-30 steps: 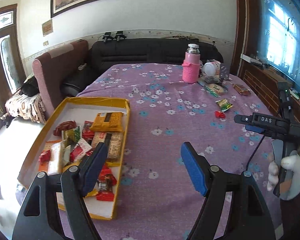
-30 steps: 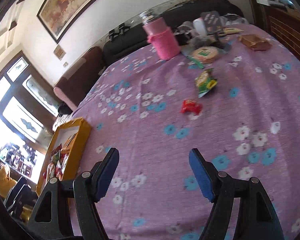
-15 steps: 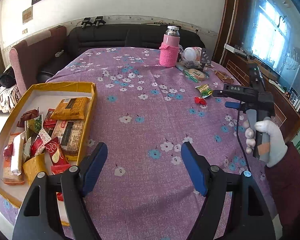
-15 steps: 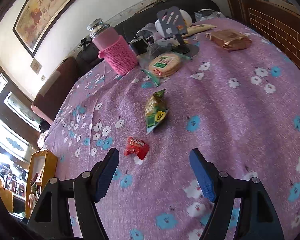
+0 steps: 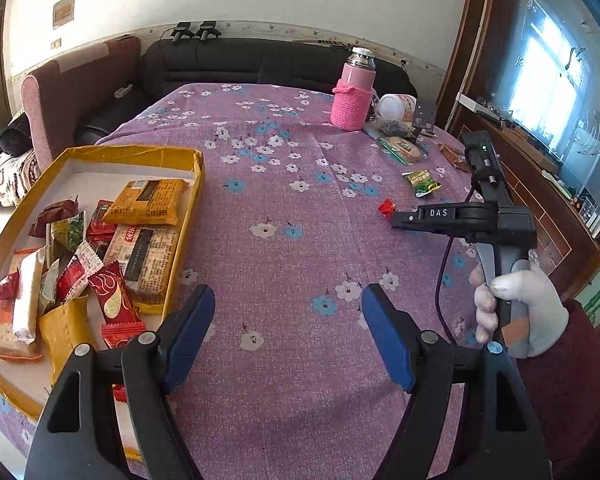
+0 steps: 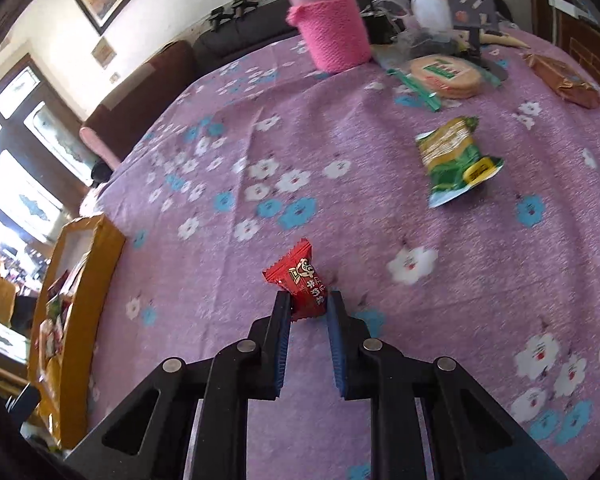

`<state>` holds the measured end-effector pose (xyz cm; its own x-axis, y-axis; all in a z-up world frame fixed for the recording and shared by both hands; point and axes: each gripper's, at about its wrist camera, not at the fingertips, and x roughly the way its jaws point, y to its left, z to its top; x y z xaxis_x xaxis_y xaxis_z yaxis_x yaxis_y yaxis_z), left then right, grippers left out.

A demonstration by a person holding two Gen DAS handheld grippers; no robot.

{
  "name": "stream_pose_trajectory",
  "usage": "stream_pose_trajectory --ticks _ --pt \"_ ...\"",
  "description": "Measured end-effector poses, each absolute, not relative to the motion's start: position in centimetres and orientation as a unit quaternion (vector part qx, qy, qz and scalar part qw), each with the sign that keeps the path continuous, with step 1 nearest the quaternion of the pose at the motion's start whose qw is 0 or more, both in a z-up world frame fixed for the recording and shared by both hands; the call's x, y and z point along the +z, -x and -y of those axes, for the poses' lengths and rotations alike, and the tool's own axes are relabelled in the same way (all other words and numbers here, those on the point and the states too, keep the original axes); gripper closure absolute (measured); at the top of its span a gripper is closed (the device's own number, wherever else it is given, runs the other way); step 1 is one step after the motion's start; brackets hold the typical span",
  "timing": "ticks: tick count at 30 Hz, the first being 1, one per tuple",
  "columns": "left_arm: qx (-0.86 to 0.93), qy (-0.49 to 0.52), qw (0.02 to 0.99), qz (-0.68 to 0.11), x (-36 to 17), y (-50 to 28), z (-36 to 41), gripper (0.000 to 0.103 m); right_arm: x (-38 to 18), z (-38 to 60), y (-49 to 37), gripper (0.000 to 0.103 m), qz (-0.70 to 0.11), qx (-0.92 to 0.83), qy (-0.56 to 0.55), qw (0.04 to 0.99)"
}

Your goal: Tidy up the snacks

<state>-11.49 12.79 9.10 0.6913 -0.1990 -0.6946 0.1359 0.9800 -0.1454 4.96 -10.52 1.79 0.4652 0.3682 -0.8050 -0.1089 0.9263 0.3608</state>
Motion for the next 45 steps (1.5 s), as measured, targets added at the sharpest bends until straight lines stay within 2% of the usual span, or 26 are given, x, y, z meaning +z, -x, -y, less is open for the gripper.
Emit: stream_pose_trajectory --ticks 4,6,8,9,10,14,16,18,24,29,32,34,36,45 --pt "-0.096 0.040 0.919 -0.380 9.2 11.6 -12.6 0.027 2.5 8.2 -1.9 0.081 -0.520 0.270 -0.117 0.801" --pt "-0.103 0.042 0.915 -0.387 8.7 11.4 -12.2 0.027 3.5 8.1 -0.8 0.080 -0.513 0.275 -0.107 0.806" --pt "-0.114 0.041 0.911 -0.395 8.2 11.2 -11.7 0.027 4.1 9.0 -0.6 0.072 -0.506 0.266 -0.117 0.812" --pt "-0.118 0.040 0.909 -0.398 8.0 11.1 -11.4 0.027 4.3 9.6 -0.7 0.062 -0.501 0.258 -0.125 0.816" --pt "-0.122 0.037 0.907 -0.400 7.8 11.1 -11.1 0.027 4.6 10.3 -1.0 0.058 -0.494 0.243 -0.132 0.824" --pt "-0.138 0.028 0.902 -0.407 7.3 10.7 -10.1 0.027 5.6 15.4 -2.7 0.057 -0.439 0.139 -0.175 0.870" --pt "-0.149 0.028 0.899 -0.411 7.0 10.3 -9.7 0.027 5.8 18.2 -4.2 0.041 -0.418 0.087 -0.197 0.882" --pt "-0.168 0.029 0.893 -0.416 6.5 9.5 -9.1 0.027 5.6 20.0 -6.1 0.038 -0.411 0.056 -0.212 0.885" --pt "-0.206 -0.005 0.878 -0.432 4.9 6.1 -6.7 0.027 3.3 18.8 -11.7 0.037 -0.442 0.021 -0.162 0.882" --pt "-0.218 -0.041 0.865 -0.450 3.1 3.9 -4.8 0.028 1.7 16.7 -12.6 0.036 -0.454 0.011 -0.107 0.884" --pt "-0.221 -0.053 0.861 -0.454 2.5 3.3 -4.0 0.029 1.7 16.1 -12.2 0.048 -0.452 0.003 -0.083 0.888" --pt "-0.211 -0.069 0.867 -0.446 2.5 3.3 -3.5 0.048 1.7 16.0 -11.9 0.070 -0.450 -0.003 -0.072 0.890" --pt "-0.209 -0.069 0.868 -0.444 2.6 3.1 -3.5 0.084 1.7 16.1 -11.5 0.071 -0.450 0.002 -0.077 0.890" --pt "-0.192 -0.006 0.887 -0.420 5.1 5.3 -7.1 0.083 4.6 15.2 -6.8 0.071 -0.435 0.048 -0.124 0.890"
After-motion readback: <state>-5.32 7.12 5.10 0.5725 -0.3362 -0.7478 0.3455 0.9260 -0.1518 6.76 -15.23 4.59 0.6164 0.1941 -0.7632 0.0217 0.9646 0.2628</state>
